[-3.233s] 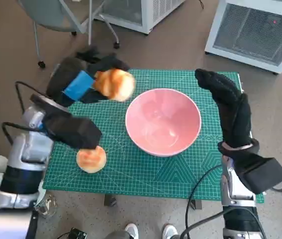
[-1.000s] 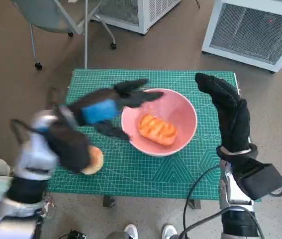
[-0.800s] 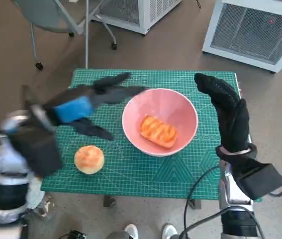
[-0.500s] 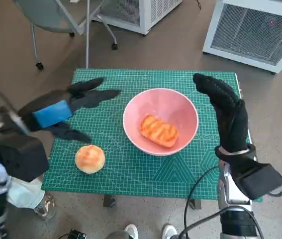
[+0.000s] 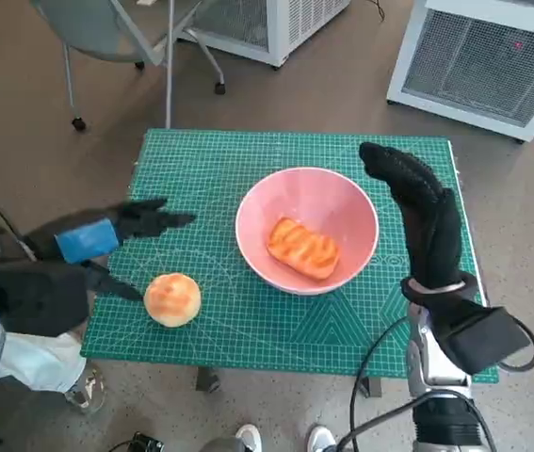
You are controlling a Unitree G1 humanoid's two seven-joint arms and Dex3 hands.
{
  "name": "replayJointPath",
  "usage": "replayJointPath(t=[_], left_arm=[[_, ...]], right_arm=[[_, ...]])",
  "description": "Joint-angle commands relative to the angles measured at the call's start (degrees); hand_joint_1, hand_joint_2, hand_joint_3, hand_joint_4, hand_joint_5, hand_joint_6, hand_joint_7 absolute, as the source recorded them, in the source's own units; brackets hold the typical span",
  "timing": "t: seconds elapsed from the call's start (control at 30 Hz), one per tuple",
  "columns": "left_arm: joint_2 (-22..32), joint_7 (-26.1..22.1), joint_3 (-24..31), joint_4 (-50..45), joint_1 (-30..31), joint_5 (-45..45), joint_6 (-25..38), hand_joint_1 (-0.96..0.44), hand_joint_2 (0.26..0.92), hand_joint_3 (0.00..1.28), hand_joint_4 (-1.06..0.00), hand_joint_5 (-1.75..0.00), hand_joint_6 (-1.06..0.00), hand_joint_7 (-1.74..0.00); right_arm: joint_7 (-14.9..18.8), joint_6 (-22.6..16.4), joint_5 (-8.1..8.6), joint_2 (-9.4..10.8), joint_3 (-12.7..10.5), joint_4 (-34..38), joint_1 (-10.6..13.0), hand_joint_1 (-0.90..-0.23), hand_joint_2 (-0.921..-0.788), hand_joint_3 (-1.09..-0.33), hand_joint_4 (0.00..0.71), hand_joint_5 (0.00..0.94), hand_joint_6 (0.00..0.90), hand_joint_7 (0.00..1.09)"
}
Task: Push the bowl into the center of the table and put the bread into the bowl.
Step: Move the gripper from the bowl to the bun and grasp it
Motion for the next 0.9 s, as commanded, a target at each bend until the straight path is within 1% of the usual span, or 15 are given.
replayJointPath(t=[0.03, 0.17, 0.37, 0.57, 0.67, 0.77, 0.87, 0.9], left_arm=[[1.14, -0.84, -1.12, -2.61, 2.03, 1.18, 2.49, -0.15, 0.762, 0.0, -0.09, 0.0, -0.32, -0.01], [0.93, -1.24, -1.88, -3.88, 3.36, 1.5, 3.64, -0.09, 0.755, 0.0, -0.1, 0.0, -0.32, -0.01], [0.44, -1.25, -3.51, -5.32, 4.66, 3.08, 4.87, -0.06, 0.753, 0.0, -0.11, 0.0, -0.33, -0.01], [-1.13, 0.76, -6.52, -4.34, 5.4, 6.39, 4.31, -0.06, 0.753, 0.0, -0.13, -0.01, -0.35, -0.01], [-2.48, 2.85, -9.06, -2.68, 5.75, 9.58, 3.75, -0.06, 0.755, 0.0, -0.14, -0.01, -0.35, -0.01], [-4.05, 5.47, -11.98, 0.0, 5.62, 13.4, 3.18, -0.06, 0.759, 0.0, -0.18, -0.02, -0.37, -0.02], [-5.04, 7.17, -13.71, 1.65, 5.19, 16.08, 3.19, -0.03, 0.774, 0.01, -0.28, -0.02, -0.46, -0.03], [-5.26, 7.78, -14.01, 1.99, 5.02, 16.8, 3.09, -0.02, 0.784, 0.01, -0.33, -0.02, -0.5, -0.04]], right_arm=[[0.78, 0.25, 0.54, 0.37, 0.26, 1.46, -0.08, -0.755, -0.921, -0.77, 0.14, 0.002, -0.001, 0.5], [1.17, 0.24, 0.83, 0.49, 0.32, 1.67, -0.21, -0.755, -0.921, -0.769, 0.141, 0.002, -0.001, 0.5], [1.8, 0.06, 1.31, 0.66, 0.42, 2.19, -0.54, -0.755, -0.921, -0.767, 0.142, 0.002, -0.001, 0.5], [2.25, -0.06, 1.53, 0.74, 0.39, 2.66, -0.86, -0.756, -0.921, -0.765, 0.143, 0.002, -0.001, 0.5], [2.77, -0.07, 1.94, 0.72, 0.29, 2.92, -1.0, -0.756, -0.921, -0.765, 0.141, 0.001, -0.001, 0.49], [3.07, -0.3, 1.98, 0.68, 0.16, 3.24, -1.1, -0.757, -0.921, -0.766, 0.141, 0.001, -0.001, 0.49], [3.16, -0.47, 1.85, 0.62, 0.01, 3.58, -1.28, -0.758, -0.921, -0.765, 0.141, 0.001, -0.001, 0.49], [3.2, -0.51, 1.8, 0.58, -0.03, 3.57, -1.28, -0.758, -0.921, -0.765, 0.141, 0.001, -0.001, 0.49]])
